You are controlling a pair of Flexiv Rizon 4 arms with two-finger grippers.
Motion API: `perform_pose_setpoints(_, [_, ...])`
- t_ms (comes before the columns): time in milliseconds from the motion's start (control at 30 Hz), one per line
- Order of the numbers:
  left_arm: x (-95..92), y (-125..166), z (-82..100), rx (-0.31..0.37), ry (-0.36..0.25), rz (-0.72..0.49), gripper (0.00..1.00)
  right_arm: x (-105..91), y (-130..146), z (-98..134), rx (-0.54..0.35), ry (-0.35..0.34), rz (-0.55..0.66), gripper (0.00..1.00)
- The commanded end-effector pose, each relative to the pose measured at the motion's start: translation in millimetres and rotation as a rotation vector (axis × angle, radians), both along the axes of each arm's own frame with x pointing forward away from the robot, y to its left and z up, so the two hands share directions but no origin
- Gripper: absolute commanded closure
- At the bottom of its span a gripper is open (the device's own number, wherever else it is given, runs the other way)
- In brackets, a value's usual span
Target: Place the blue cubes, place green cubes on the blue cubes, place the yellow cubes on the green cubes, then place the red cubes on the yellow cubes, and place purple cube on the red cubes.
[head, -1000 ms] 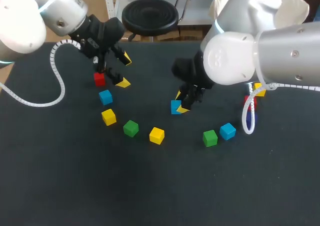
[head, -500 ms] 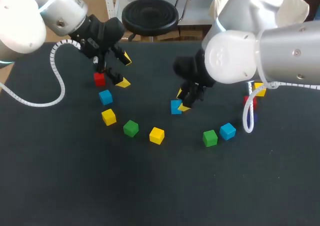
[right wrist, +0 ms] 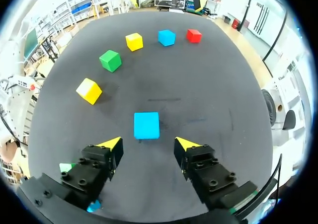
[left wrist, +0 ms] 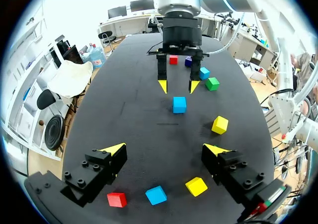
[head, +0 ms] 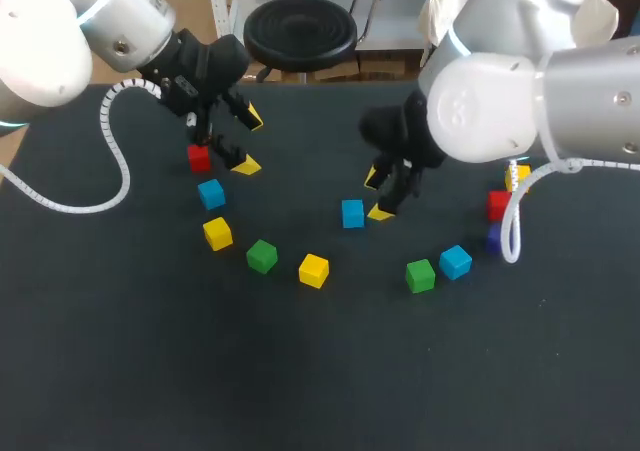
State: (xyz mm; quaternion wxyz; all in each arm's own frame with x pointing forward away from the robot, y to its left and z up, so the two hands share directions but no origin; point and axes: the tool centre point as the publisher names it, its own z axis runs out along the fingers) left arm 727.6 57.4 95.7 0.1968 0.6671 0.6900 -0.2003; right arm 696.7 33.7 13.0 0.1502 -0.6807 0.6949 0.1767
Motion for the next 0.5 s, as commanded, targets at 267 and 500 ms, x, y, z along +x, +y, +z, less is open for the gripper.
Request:
perform_pose_setpoints(267, [-0.5, 0.4, 0.0, 0.000, -0.001, 0.000, 0.00, -40.7, -31.9, 21.8, -0.017, -0.044, -0.043, 0.00])
perform_pose_setpoints(500, [-0.5, 0.4, 0.0, 0.000, -0.001, 0.000, 0.00, -60.4, -53.5, 36.1, -0.009, -0.049, 0.003, 0.00])
